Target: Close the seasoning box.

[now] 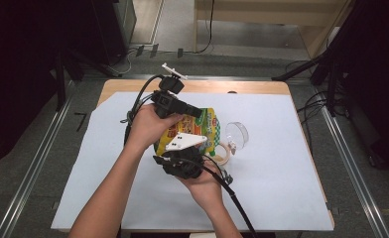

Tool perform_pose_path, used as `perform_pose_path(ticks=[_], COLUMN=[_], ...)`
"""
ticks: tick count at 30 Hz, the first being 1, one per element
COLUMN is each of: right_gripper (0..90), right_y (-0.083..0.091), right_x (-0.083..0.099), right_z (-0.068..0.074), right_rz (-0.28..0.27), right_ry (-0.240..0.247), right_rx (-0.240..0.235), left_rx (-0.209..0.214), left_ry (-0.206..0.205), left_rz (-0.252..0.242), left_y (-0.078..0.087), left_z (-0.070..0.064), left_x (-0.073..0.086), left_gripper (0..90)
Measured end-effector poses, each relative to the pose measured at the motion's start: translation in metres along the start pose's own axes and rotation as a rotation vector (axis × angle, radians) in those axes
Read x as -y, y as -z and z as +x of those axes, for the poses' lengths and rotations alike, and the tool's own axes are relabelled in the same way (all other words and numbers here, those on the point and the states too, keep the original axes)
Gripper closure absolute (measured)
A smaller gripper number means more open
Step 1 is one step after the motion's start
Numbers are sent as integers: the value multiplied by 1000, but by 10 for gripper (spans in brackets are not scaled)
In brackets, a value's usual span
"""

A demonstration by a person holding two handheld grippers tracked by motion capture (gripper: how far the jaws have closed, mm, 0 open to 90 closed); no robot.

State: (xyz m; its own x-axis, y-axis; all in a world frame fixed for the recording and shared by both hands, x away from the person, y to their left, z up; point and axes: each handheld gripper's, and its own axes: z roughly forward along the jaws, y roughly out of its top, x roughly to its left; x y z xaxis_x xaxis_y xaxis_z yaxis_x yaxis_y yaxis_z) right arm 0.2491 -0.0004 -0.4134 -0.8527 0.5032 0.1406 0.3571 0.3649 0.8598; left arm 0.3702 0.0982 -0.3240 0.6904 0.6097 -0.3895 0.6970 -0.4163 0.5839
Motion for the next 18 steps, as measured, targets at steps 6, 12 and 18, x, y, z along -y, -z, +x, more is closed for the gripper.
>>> perform_pose_path(ticks=[6,12,18], right_gripper=[745,747,750], right_y=[-1,-1,-1], right_x=[3,4,4], right_z=[0,1,3], right_rz=[1,-4,-12], right_ry=[-4,-10,-21], right_rx=[3,8,14], left_rx=[9,7,7], left_ry=[5,3,1], left_rz=[0,5,9], left_y=[-2,-3,-3], left_z=[1,1,1], left_x=[2,1,1], left_gripper=[788,787,787])
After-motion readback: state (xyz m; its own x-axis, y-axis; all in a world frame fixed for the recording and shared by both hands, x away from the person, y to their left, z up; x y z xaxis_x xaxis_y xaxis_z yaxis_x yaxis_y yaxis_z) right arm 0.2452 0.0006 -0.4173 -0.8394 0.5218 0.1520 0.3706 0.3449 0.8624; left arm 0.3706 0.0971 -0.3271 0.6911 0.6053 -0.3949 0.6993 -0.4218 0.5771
